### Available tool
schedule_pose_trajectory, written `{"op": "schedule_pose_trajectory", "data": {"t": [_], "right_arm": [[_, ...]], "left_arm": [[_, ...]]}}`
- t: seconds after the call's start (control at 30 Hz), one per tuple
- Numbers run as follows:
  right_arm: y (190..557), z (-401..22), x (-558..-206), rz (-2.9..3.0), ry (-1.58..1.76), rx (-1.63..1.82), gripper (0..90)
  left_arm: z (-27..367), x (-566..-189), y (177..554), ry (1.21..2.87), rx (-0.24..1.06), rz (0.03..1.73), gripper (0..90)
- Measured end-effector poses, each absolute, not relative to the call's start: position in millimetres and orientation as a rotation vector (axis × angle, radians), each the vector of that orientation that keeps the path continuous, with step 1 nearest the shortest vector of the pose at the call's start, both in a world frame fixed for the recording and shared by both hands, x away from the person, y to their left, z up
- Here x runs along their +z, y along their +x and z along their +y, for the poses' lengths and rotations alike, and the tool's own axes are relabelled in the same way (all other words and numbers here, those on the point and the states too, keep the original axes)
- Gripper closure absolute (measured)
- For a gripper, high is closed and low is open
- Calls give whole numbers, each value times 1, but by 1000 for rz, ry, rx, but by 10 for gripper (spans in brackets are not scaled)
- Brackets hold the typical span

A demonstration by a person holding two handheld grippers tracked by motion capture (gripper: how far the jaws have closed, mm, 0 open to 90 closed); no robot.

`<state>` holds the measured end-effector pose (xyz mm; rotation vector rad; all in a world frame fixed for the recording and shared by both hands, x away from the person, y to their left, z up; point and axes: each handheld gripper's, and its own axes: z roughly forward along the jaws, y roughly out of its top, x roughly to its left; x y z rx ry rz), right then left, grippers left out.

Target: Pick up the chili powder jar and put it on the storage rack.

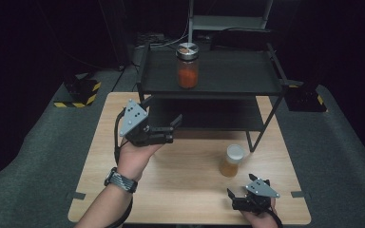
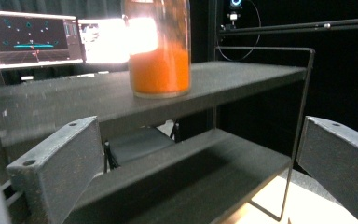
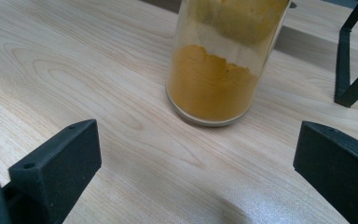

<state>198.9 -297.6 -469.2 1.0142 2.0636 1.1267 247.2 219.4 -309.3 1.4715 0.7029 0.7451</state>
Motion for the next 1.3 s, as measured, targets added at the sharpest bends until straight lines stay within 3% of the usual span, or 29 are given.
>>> {"op": "schedule_pose_trajectory", "data": {"t": [0.77,1.3], "right_arm": [[199,-295,-469,2065,1012,1112,1],[198,-292,-468,2070,1004,1091,1]], "left_arm": [[236,-380,222,1550,711,722,4],[248,-451,209,1628,644,778,4]]}}
